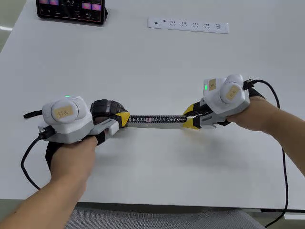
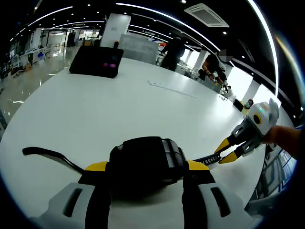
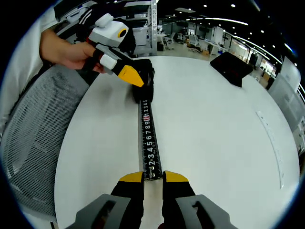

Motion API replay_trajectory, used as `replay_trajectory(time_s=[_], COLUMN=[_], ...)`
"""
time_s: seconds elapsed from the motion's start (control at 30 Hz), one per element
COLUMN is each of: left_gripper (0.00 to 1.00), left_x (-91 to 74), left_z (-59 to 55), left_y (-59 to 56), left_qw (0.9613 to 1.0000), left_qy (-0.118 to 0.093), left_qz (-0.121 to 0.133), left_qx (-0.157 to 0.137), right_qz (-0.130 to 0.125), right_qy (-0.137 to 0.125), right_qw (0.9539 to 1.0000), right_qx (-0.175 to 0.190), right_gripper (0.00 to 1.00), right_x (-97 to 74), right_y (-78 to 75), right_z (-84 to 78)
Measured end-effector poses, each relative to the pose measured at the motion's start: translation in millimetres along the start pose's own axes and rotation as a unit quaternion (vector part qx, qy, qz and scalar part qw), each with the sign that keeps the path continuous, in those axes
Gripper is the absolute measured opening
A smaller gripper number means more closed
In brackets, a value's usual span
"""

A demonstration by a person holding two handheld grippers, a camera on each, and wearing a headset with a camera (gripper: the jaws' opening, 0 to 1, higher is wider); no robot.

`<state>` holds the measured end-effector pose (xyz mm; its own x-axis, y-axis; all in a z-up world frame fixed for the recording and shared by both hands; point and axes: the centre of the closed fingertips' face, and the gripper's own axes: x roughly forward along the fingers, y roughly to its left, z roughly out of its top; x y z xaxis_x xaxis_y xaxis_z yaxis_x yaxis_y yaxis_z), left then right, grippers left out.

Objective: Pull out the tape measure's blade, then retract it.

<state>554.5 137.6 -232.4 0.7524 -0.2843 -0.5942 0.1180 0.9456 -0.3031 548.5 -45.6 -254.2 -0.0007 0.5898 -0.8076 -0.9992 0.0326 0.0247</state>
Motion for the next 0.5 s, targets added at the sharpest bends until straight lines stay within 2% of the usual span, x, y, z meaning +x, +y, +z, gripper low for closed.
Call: replay_trajectory(time_s=[0.5], left_gripper=[0.56], left_x=[1.1], left_z=[-0.6], left_y=[-0.9], left_qw=[1.0], left_qy=[-0.001], left_qz=[-0.006], left_qx=[-0.005], right_qz=[0.007], right_qy=[-0.012], right_qw=[0.9999], right_qx=[-0.005], right_gripper=[0.11], right_x=[13.7], right_y=[3.3], right_z=[17.3])
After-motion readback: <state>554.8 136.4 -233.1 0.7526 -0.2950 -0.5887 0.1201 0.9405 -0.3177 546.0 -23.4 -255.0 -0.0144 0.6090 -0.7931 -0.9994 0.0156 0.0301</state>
